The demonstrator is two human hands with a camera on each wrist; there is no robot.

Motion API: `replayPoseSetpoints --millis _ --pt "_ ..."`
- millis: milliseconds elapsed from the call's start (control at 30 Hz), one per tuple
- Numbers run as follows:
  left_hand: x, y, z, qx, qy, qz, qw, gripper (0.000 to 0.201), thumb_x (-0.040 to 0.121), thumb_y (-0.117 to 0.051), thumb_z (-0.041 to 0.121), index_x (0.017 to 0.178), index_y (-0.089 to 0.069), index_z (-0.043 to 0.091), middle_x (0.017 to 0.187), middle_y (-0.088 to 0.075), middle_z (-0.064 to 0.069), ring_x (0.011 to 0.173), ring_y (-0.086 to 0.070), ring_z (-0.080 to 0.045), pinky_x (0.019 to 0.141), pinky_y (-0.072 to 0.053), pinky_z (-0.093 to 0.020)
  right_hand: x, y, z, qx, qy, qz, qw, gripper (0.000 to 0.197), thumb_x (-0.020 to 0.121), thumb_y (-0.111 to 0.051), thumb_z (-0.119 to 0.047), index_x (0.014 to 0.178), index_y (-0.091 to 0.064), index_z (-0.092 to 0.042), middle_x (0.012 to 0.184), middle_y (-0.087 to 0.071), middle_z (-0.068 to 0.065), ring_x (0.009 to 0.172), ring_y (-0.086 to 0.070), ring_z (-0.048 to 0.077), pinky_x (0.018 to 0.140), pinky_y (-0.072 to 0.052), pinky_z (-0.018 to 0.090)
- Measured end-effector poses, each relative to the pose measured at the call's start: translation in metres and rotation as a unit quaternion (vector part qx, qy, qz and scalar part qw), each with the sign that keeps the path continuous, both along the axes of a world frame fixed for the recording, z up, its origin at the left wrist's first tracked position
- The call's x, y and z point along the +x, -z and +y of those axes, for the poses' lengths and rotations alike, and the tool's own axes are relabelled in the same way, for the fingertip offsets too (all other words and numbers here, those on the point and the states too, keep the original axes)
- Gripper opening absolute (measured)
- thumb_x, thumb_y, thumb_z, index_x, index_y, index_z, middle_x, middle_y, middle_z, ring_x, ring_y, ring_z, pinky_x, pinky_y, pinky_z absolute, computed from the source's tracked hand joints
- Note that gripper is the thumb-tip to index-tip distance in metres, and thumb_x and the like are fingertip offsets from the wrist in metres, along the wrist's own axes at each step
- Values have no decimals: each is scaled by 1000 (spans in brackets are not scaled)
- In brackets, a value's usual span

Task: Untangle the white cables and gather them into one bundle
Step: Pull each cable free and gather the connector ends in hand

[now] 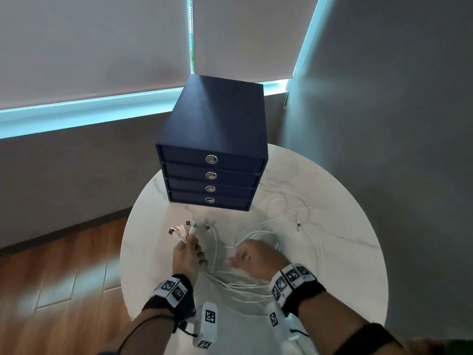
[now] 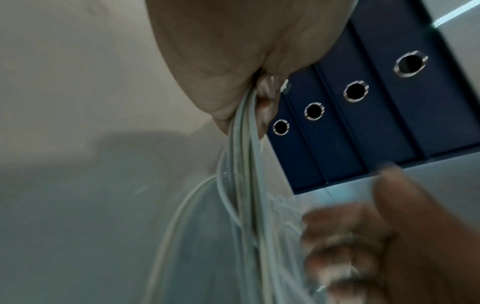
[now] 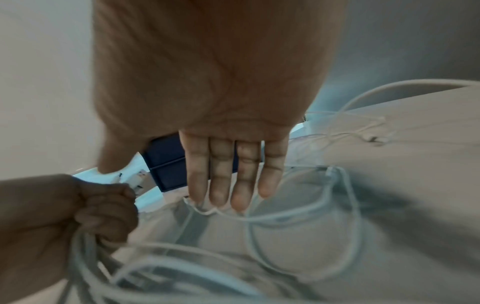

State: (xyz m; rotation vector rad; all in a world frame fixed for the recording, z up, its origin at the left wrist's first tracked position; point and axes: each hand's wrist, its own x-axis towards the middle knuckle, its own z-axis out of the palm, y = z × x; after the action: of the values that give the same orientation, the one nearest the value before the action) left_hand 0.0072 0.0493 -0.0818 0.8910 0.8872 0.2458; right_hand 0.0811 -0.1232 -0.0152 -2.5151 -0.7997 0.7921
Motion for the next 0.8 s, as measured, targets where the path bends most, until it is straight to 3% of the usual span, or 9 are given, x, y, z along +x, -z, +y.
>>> replayPoseSetpoints --millis 100,200,333,467,567,667,733,800 --pt "0 14 0 36 13 36 999 35 106 -42 22 73 -44 15 54 -38 0 40 -35 -14 40 -31 -22 6 8 32 15 -6 -67 998 25 93 -57 -31 88 -66 -8 97 -62 9 89 -62 27 79 -50 36" --pt "-3 25 2 59 31 49 997 31 106 -44 25 78 -50 12 59 -43 -4 45 -40 -17 41 -37 -25 7 26 51 -25 -7 -79 997 19 95 -50 -18 97 -64 -5 109 -59 15 103 -59 33 85 -48 38" --pt "-1 28 7 87 75 43 992 29 105 -47 28 86 -57 7 65 -53 -8 52 -48 -20 46 -43 -27 3 44 52 -69 23 -76 994 21 92 -57 -17 109 -58 -6 113 -60 15 108 -58 33 90 -49 38" --pt "-2 36 10 92 92 37 991 29 104 -48 30 90 -60 8 74 -58 -13 62 -53 -24 54 -46 -31 -2 51 46 -84 42 -83 992 14 91 -56 -15 97 -62 -3 99 -67 15 94 -64 31 77 -52 35" --pt "-1 34 9 72 86 32 993 24 106 -46 22 98 -62 7 79 -69 -12 66 -65 -28 52 -54 -32 -5 53 42 -93 40 -71 992 10 86 -59 -13 87 -61 -4 89 -66 13 85 -65 29 65 -44 29" --pt "0 37 11 78 90 35 992 26 104 -48 26 101 -64 6 95 -72 -21 85 -69 -36 71 -60 -50 -10 51 38 -91 57 -64 992 12 83 -63 -18 85 -59 -7 86 -63 10 81 -63 28 64 -40 28" --pt "-1 38 11 74 91 43 992 29 104 -50 29 99 -64 5 95 -69 -25 81 -66 -38 74 -58 -56 -10 47 36 -71 100 -35 992 12 82 -62 -21 82 -54 -11 82 -59 7 76 -59 26 64 -41 28" --pt "0 39 11 50 83 35 995 32 105 -48 28 103 -61 -1 88 -62 -23 72 -60 -36 68 -57 -55 -4 43 33 -34 160 3 987 11 83 -60 -20 79 -54 -12 84 -62 4 79 -61 25 68 -47 30"
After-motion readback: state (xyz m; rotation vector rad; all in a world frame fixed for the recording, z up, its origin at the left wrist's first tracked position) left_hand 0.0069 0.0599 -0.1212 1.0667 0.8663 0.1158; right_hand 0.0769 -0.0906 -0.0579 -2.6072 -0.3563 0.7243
